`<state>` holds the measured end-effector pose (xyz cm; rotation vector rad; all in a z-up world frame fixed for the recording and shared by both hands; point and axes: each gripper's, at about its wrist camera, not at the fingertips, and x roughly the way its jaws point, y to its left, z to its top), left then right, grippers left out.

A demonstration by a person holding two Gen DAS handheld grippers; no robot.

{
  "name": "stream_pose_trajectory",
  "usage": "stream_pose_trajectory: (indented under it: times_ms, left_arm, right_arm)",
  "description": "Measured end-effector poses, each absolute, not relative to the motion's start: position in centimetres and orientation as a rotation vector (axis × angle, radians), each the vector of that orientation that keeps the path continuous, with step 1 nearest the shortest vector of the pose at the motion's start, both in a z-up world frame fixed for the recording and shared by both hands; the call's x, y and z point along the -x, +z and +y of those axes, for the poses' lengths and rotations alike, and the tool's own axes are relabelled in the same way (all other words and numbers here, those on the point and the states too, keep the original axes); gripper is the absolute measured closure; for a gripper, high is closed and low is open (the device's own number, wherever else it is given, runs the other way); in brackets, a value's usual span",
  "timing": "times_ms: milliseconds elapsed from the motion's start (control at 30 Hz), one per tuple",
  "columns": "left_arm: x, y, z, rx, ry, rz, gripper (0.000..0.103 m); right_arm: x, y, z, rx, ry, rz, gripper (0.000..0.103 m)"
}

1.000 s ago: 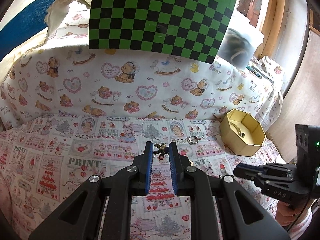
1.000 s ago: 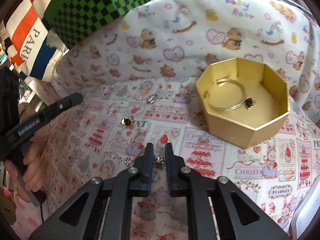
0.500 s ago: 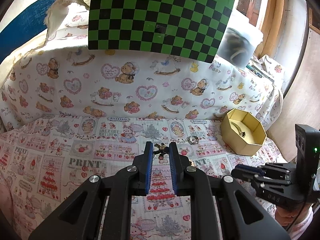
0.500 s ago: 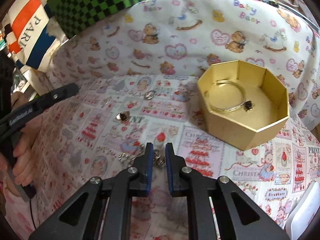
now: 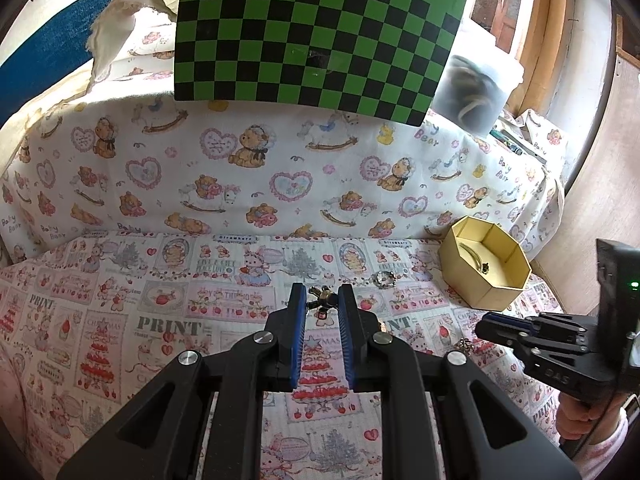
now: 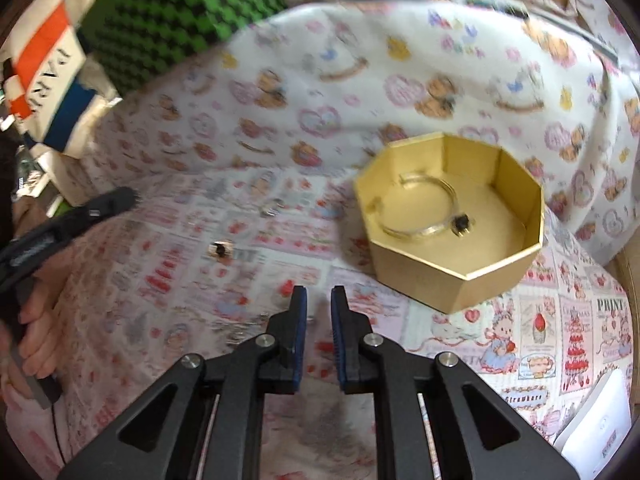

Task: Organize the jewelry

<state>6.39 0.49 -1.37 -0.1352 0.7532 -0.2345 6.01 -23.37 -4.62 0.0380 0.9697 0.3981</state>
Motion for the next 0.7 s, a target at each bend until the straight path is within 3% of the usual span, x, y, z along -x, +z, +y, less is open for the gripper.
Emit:
stream_pose_trajectory:
  times_ms: [333, 700]
  left_arm:
    - [-6.6, -1.6, 0.4, 0.131, -0.234, 0.76, 0.088]
    - [-6.4, -1.5, 0.2, 0.124, -0.239, 0.757, 0.088]
  right_arm:
    - [-5.9, -6.1, -22.2, 0.015, 0.413, 1.063, 0.094]
    - [-5.4, -3.6, -24.7, -0.199, 0.531, 0.973, 0.096]
